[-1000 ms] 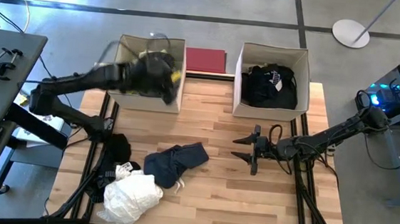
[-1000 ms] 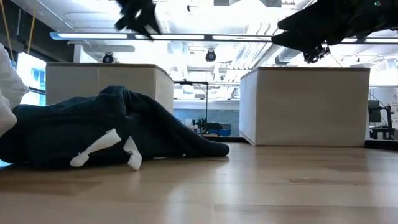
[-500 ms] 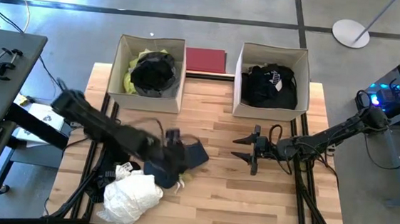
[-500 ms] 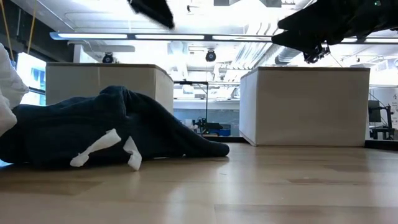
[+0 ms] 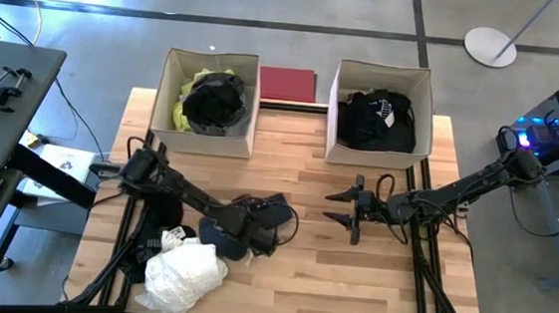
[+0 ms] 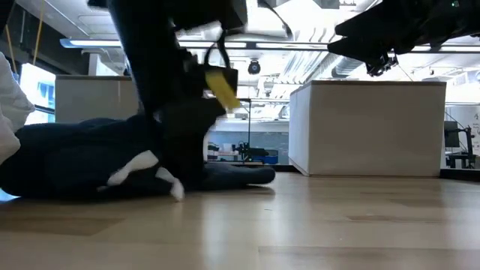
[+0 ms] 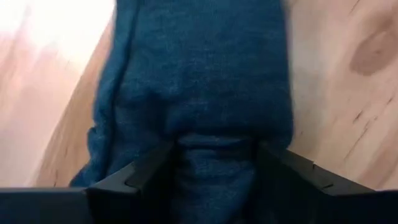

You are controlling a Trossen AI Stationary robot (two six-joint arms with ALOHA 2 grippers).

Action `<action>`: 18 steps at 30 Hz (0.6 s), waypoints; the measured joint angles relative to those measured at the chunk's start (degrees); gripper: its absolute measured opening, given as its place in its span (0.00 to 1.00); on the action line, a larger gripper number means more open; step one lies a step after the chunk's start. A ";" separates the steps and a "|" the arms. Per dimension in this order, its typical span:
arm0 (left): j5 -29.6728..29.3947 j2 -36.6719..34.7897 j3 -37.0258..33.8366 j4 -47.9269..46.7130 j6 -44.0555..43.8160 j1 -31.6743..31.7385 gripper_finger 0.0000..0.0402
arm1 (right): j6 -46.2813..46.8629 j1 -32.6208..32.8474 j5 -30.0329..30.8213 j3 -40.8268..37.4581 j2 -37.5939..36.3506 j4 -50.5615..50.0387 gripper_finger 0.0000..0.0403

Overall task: Sort clothes
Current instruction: Put the dark blue shorts into the left brown laundry organizer

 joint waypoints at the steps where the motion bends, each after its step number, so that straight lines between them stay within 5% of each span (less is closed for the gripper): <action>1: 0.94 0.98 0.07 -0.45 0.19 0.32 0.54 | 0.02 0.00 0.00 0.00 0.00 0.02 0.49; 6: 2.92 3.28 0.35 -0.43 1.58 0.88 0.47 | 0.06 0.04 0.00 0.00 -0.01 -0.03 0.49; 13: 2.16 -1.84 -0.54 -1.34 4.38 1.01 0.05 | 0.09 0.04 0.00 0.00 0.00 0.19 0.49; 18: -5.70 -11.37 -0.45 -1.48 7.78 0.94 0.06 | 0.17 0.04 0.00 0.00 -0.01 0.27 0.49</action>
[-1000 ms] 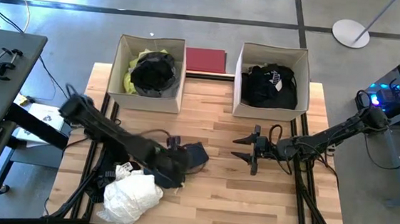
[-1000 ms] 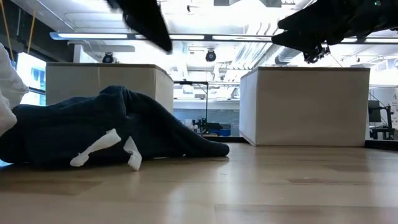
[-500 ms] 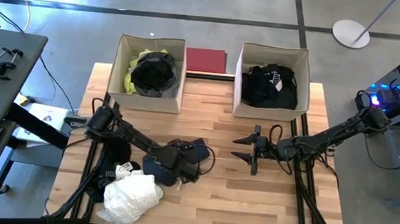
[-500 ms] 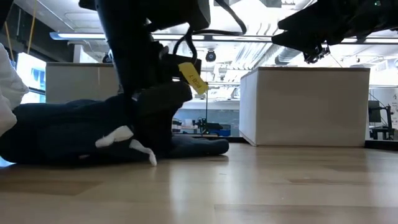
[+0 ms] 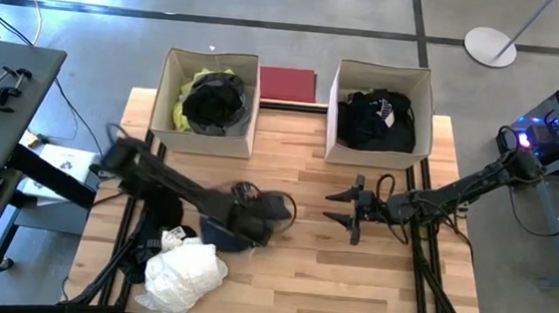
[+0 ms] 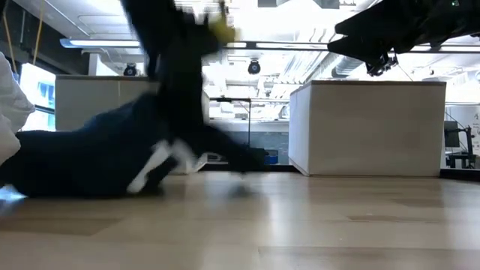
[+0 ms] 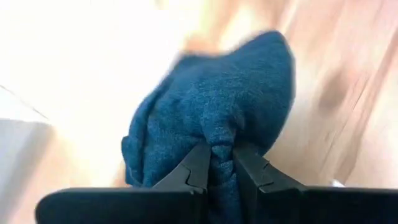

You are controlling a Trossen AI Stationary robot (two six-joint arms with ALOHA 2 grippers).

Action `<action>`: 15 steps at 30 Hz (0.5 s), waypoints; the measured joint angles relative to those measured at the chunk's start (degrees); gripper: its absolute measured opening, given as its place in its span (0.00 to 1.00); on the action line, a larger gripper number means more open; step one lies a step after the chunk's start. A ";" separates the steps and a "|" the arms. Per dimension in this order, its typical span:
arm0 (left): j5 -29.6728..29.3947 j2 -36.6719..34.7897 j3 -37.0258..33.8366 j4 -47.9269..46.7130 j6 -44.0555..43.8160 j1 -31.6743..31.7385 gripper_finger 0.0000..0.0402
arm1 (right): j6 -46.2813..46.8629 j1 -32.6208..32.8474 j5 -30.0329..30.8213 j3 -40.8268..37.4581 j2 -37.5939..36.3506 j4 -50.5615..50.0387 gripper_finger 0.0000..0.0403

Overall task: Sort clothes
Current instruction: Put the dark blue shorts into the left brown laundry organizer

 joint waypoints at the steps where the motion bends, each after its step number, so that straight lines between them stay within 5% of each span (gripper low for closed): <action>1: -2.43 -2.49 0.06 0.27 1.07 -0.06 0.05 | 0.00 0.00 0.00 0.00 -0.01 0.04 0.49; 8: -27.36 -18.92 0.14 2.64 13.77 -0.28 0.01 | -0.11 0.00 0.00 0.00 0.01 0.17 0.49; 15: -45.04 -31.96 0.13 14.64 42.71 7.47 0.02 | -0.15 -0.04 0.06 0.00 0.01 0.95 0.49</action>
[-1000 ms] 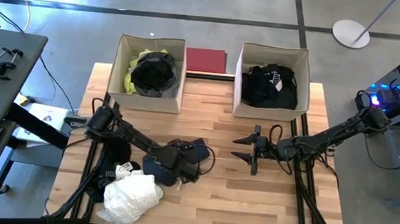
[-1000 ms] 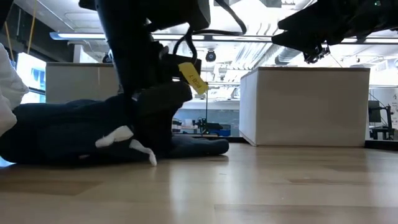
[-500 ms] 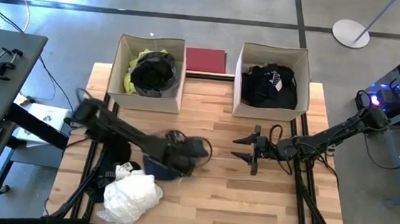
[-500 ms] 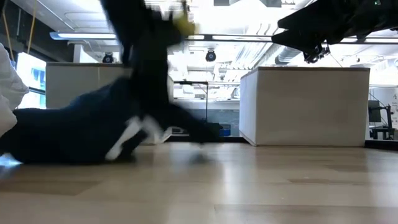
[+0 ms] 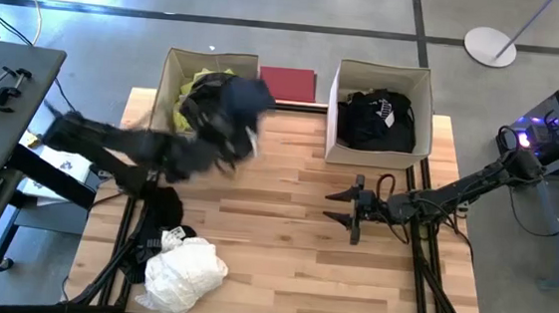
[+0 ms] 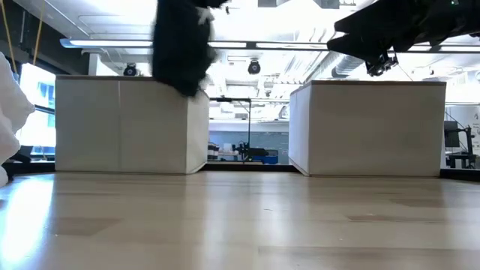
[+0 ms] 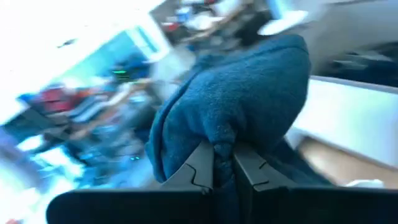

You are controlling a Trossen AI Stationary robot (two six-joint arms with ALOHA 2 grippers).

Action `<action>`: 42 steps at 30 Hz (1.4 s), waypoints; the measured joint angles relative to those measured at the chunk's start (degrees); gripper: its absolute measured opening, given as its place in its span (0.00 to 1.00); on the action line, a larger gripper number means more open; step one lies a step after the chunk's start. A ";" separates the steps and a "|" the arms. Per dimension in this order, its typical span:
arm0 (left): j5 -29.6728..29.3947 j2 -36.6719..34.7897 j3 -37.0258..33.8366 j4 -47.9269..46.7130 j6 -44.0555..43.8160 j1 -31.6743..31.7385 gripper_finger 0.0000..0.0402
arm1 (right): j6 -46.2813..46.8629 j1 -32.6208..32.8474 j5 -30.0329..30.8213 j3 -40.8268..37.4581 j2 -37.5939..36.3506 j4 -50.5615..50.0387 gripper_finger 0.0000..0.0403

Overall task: Sort clothes
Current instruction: Put the dark blue shorts into the left brown laundry organizer

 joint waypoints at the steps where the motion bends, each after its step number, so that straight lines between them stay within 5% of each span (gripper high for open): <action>1: -0.20 -1.40 0.02 2.30 4.28 2.51 0.02 | 0.00 0.00 0.13 0.00 0.00 0.09 0.49; 6: 8.38 -5.37 0.02 10.48 15.65 18.81 0.01 | 0.00 0.00 1.16 0.00 0.00 0.10 0.49; 10: 22.89 -4.79 -0.12 10.26 14.06 32.42 0.01 | 0.00 0.00 1.16 0.00 0.00 0.07 0.49; 14: 29.70 -2.32 -4.15 9.50 9.94 40.75 0.01 | 0.14 0.00 1.16 0.00 0.00 -0.01 0.49; 28: 49.48 11.30 -28.89 9.88 -7.01 53.61 0.00 | 1.53 0.04 1.07 0.00 0.00 -1.57 0.49; 35: 54.74 14.83 -29.96 14.44 -11.41 56.48 0.00 | 1.54 0.00 1.33 0.00 0.00 -1.55 0.49; 42: 56.88 9.59 -20.44 1.57 -11.81 56.23 0.16 | 2.20 0.00 1.36 0.00 0.00 -1.68 0.49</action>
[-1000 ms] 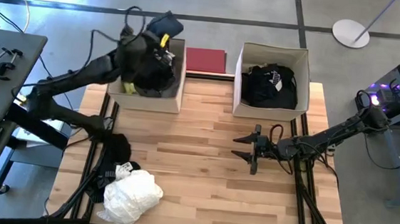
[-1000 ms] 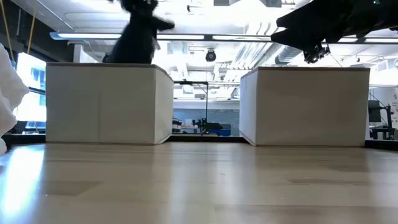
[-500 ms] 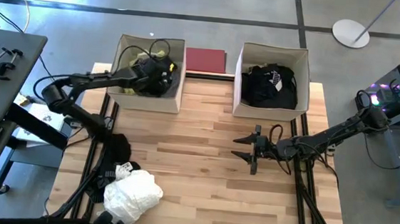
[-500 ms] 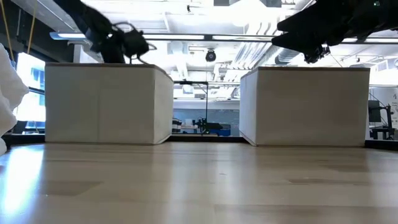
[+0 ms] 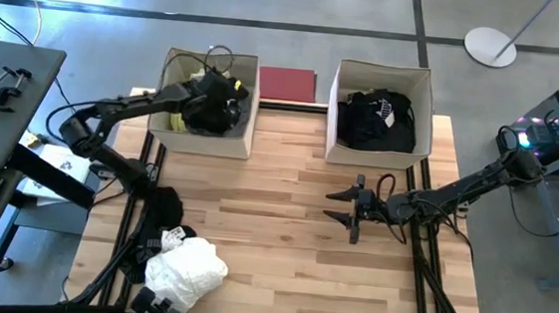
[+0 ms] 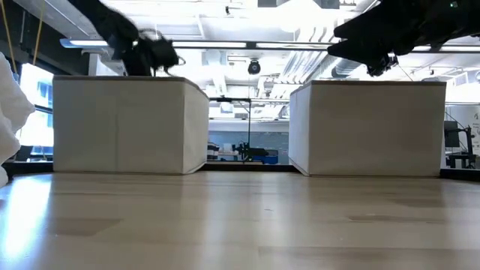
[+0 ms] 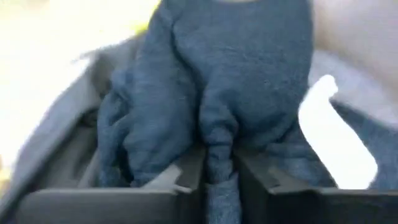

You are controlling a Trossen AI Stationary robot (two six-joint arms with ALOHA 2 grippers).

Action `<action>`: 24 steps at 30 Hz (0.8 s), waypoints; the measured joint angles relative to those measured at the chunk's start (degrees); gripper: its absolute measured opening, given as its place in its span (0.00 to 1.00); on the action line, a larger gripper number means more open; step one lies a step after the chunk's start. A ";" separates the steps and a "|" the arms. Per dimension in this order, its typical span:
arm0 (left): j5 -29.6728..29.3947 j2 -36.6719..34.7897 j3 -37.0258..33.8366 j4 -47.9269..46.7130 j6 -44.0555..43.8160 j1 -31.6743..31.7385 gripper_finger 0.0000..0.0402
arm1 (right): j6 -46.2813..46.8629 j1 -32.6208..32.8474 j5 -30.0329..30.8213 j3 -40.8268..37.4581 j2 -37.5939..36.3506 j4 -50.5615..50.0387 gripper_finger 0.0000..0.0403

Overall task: Sort clothes
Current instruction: Put the dark blue shorts into the left brown laundry organizer, then put the black boxers into the left brown laundry organizer

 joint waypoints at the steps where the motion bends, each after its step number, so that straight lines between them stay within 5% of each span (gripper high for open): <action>1: 0.08 -0.98 2.29 -2.81 0.05 -0.05 0.19 | 0.34 0.00 -0.02 0.00 0.00 0.02 0.49; 7: -0.50 -5.60 16.82 -21.50 -3.31 -0.31 0.39 | 0.38 0.00 -0.01 0.00 0.00 0.02 0.49; 13: -0.88 -11.81 26.58 -32.61 -6.87 -5.77 0.44 | 0.32 0.00 -0.02 0.00 0.00 0.00 0.49; 17: -3.12 -16.78 27.11 -33.01 -9.34 -15.45 0.42 | -0.36 0.00 -0.02 0.00 0.00 0.02 0.49; 24: -19.75 -17.26 27.14 -37.11 -16.09 -40.71 0.37 | -0.71 0.00 0.00 0.00 0.00 0.02 0.49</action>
